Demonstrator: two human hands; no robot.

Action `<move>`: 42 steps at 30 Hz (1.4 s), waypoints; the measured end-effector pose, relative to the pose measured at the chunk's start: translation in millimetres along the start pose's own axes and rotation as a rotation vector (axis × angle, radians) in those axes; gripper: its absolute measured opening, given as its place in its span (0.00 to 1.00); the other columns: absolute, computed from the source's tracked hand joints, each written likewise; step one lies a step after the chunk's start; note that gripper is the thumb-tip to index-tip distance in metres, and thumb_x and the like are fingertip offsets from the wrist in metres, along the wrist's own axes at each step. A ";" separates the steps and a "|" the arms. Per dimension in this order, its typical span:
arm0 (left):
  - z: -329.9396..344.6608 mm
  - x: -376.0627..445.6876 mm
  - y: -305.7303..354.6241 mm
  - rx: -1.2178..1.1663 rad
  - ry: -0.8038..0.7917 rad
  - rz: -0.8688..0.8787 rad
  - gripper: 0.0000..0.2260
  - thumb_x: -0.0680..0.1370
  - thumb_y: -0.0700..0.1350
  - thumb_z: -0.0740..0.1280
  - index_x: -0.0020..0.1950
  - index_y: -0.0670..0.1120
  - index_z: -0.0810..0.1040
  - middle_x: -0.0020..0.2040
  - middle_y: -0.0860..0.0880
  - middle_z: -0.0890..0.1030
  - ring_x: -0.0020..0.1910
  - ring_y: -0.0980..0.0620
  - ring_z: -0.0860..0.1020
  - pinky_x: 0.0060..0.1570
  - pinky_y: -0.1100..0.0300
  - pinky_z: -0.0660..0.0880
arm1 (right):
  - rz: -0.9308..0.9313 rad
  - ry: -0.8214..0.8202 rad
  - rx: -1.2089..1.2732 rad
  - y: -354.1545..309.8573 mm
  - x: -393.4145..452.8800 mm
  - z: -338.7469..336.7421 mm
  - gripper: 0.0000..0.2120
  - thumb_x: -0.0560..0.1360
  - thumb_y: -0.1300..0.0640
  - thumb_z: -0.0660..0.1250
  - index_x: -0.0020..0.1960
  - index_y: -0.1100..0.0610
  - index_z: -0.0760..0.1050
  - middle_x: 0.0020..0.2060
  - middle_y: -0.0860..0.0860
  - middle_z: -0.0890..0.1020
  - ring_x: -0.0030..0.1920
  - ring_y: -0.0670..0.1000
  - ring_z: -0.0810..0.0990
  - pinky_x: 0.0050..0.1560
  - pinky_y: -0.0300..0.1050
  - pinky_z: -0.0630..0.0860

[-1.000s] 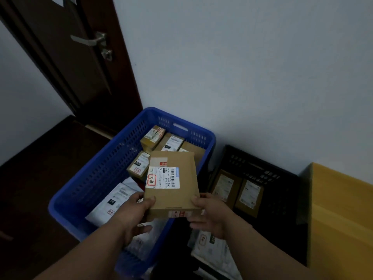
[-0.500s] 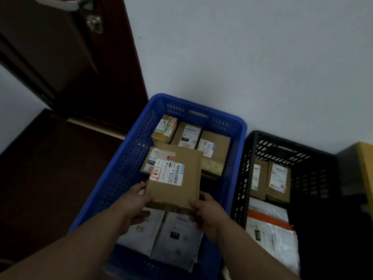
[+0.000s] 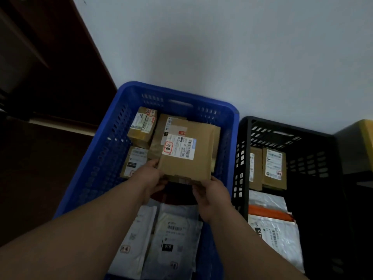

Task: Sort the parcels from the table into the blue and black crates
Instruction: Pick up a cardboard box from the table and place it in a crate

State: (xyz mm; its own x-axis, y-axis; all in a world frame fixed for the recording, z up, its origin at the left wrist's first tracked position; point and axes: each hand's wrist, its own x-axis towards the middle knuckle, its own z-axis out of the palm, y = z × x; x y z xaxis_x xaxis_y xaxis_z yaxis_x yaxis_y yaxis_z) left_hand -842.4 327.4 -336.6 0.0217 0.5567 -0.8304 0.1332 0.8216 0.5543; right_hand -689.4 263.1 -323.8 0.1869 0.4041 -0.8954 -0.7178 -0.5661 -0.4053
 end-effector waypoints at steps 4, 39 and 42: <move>22.8 35.8 2.0 0.110 -0.040 0.007 0.13 0.81 0.42 0.61 0.63 0.56 0.74 0.52 0.48 0.81 0.50 0.47 0.79 0.43 0.57 0.77 | 0.057 0.018 0.210 9.3 24.1 4.1 0.25 0.78 0.66 0.65 0.73 0.56 0.67 0.57 0.58 0.79 0.55 0.56 0.79 0.51 0.44 0.77; 45.0 -43.9 -11.4 0.210 0.103 0.096 0.27 0.78 0.46 0.65 0.76 0.57 0.62 0.69 0.47 0.72 0.60 0.45 0.76 0.60 0.46 0.75 | 0.105 -0.181 -0.416 -57.7 -22.1 -6.3 0.13 0.80 0.55 0.64 0.64 0.54 0.71 0.59 0.51 0.76 0.60 0.53 0.75 0.58 0.48 0.73; 58.2 -73.1 -4.9 0.266 0.093 0.129 0.28 0.79 0.46 0.65 0.78 0.53 0.59 0.71 0.46 0.69 0.63 0.43 0.74 0.63 0.44 0.73 | 0.053 -0.197 -0.409 -66.2 -48.1 -25.8 0.20 0.79 0.53 0.65 0.70 0.56 0.69 0.60 0.51 0.76 0.59 0.52 0.74 0.58 0.48 0.72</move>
State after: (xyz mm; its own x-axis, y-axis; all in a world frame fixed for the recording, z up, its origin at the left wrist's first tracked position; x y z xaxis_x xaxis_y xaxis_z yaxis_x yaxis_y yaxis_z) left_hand -787.0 275.5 -281.8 -0.0335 0.6730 -0.7389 0.3904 0.6894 0.6102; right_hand -633.5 262.6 -258.7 -0.0026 0.4739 -0.8806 -0.3916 -0.8108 -0.4351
